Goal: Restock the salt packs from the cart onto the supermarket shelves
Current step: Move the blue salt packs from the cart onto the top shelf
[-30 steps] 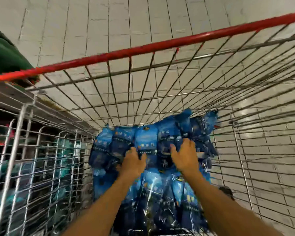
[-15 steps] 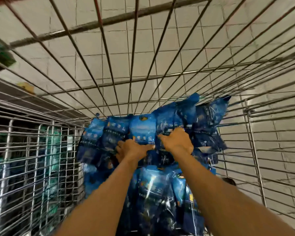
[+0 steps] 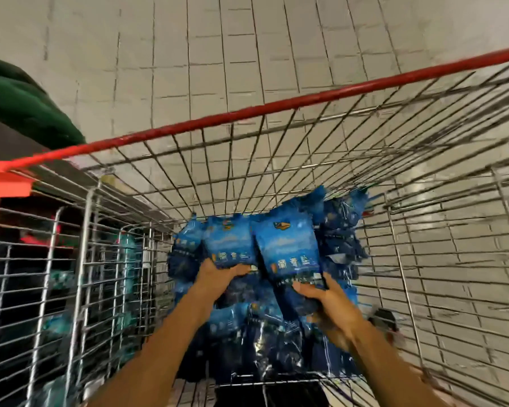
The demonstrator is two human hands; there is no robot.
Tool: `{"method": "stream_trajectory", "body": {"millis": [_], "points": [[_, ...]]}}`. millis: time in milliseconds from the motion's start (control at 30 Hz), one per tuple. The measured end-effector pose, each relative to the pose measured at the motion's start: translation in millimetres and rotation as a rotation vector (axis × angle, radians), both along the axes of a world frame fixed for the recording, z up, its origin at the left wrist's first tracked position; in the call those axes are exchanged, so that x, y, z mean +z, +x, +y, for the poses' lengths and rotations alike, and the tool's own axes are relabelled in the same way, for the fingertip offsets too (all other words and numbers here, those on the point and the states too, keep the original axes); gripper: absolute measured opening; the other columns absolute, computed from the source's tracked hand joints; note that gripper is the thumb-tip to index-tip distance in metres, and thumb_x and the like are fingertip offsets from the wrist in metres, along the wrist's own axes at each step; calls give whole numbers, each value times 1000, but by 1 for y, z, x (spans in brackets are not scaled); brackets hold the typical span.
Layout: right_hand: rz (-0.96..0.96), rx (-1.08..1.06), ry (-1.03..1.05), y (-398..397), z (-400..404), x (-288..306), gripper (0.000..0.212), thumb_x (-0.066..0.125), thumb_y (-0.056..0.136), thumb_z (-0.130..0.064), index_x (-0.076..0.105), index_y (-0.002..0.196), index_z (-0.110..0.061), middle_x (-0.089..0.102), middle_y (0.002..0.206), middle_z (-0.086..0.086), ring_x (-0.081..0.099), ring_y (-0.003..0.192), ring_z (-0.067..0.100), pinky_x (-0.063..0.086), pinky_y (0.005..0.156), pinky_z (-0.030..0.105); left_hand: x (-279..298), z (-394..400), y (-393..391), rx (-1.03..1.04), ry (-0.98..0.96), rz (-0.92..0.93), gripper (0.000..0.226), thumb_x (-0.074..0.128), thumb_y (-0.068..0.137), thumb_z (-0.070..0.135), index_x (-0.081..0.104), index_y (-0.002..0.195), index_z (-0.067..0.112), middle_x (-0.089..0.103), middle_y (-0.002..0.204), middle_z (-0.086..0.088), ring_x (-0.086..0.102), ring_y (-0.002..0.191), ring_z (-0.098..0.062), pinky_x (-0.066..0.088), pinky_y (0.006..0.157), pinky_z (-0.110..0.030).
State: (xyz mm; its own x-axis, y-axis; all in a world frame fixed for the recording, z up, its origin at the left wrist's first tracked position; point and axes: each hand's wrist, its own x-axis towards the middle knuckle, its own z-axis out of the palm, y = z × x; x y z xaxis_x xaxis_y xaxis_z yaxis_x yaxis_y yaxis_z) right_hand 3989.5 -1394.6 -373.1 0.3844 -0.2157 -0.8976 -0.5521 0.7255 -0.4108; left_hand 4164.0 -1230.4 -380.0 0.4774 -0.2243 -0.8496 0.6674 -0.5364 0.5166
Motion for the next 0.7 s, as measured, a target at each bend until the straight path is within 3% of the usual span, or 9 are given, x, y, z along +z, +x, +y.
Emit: {"method": "stream_trajectory", "body": {"millis": [67,167,233,300,367,467,600,700], "points": [[-52,-35,3,-7,8,40,86,90,52,-16,57,131,-16,77,102,12,75,82,29,58,57,32,44,11,-6,-7,-70,12,36,86,72,19,63,100,23,69,93,14,64,100,-12,55,82,-28],[-92,-20,-76,-14,18,103,81,89,46,-26,62,123,-17,78,93,7,75,75,22,56,59,30,105,26,-21,-8,-155,7,39,87,70,13,64,96,32,73,99,9,69,90,-9,53,96,-47],[-132,-1,-131,-17,25,147,73,87,50,-22,65,118,-14,78,92,10,74,73,22,56,61,31,146,36,-29,46,-163,-24,53,88,69,11,60,111,28,68,116,2,66,98,-16,54,94,-48],[-183,-30,-176,-19,33,189,59,85,52,-12,66,108,-16,78,89,8,75,72,20,57,56,27,192,46,-34,104,-191,-62,82,90,63,15,48,134,22,62,130,-7,63,111,-26,54,92,-49],[-249,-53,-202,-16,41,229,53,85,54,-7,64,102,-21,79,84,1,76,71,16,57,55,26,239,56,-39,137,-251,-128,95,94,53,22,47,135,24,62,130,-8,62,115,-31,52,94,-56],[-377,-53,-190,-5,52,287,58,86,48,-7,65,100,-21,79,86,6,76,72,24,58,52,31,310,74,-43,206,-346,-325,86,95,42,24,58,119,22,73,113,-9,71,99,-27,58,85,-48],[-569,74,-204,33,72,355,75,90,40,-21,64,110,-27,78,97,6,76,81,28,59,59,37,394,107,-47,327,-443,-645,66,93,53,13,65,110,31,75,109,-2,72,99,-23,60,79,-37],[-739,192,-221,64,97,401,58,89,43,-29,72,99,-37,78,97,4,76,79,26,59,59,37,448,142,-55,461,-469,-801,65,91,54,15,65,110,34,74,111,-3,73,98,-24,60,78,-43]]}}
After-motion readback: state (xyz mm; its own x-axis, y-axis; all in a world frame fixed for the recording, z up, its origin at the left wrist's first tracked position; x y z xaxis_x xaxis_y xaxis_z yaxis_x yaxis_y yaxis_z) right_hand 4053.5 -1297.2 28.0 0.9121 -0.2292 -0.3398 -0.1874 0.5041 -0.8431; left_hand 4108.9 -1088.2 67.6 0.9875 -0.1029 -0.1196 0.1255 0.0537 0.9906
